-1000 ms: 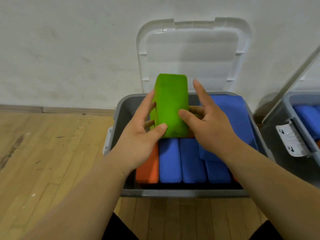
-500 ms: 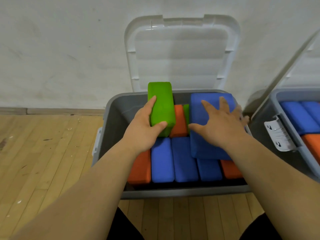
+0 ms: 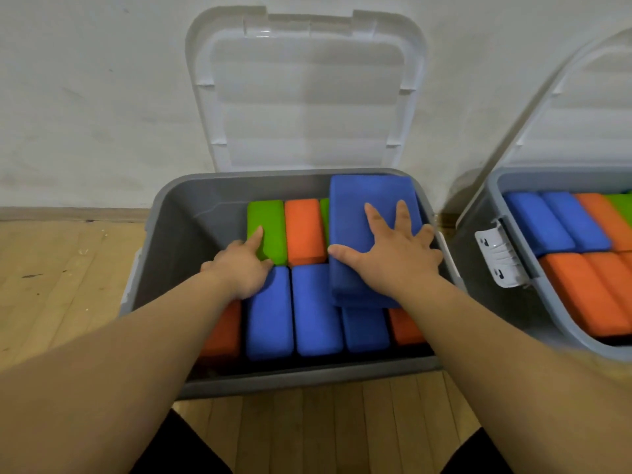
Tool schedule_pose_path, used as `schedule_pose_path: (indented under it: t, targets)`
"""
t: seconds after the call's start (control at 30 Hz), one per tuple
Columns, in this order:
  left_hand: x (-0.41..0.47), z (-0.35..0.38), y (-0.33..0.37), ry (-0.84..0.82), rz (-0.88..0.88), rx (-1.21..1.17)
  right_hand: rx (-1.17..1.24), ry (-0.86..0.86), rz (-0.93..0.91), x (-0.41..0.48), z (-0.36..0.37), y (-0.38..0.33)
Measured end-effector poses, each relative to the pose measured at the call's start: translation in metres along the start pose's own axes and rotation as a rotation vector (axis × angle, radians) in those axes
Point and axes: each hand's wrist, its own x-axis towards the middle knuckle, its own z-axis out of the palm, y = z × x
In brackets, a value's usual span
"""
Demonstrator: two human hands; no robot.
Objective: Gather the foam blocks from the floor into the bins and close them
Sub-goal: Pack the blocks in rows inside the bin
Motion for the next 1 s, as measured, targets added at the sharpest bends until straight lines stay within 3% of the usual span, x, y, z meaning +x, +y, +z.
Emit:
schedule_pose_path:
  t: [0.17,0.3,0.5,0.6,0.73,0.83,1.0]
  targets:
    - [-0.045,0.001,0.036,0.049,0.187,-0.08,0.034,0.024,-0.014,0.001,0.003,0.003]
    - [-0.073,0.019,0.056,-0.147,0.368,-0.121,0.116,-0.051,-0.05,-0.002,-0.007,0.005]
    - [-0.083,0.003,0.031,-0.127,0.478,-0.651,0.307,-0.294,-0.323,-0.023,-0.038,0.02]
    - [-0.095,-0.027,0.026,-0.03,0.557,-0.829,0.461,-0.29,-0.442,-0.033,-0.033,0.011]
    - [-0.113,-0.058,0.021,0.188,0.606,-1.03,0.939,-0.277,-0.578,-0.036,-0.025,-0.016]
    - [-0.115,-0.072,0.01,0.307,0.615,-1.019,1.222,-0.278,-0.639,-0.041,-0.024,-0.048]
    - [-0.113,-0.081,-0.015,0.415,0.569,-0.908,1.253,-0.203,-0.602,-0.046,-0.021,-0.091]
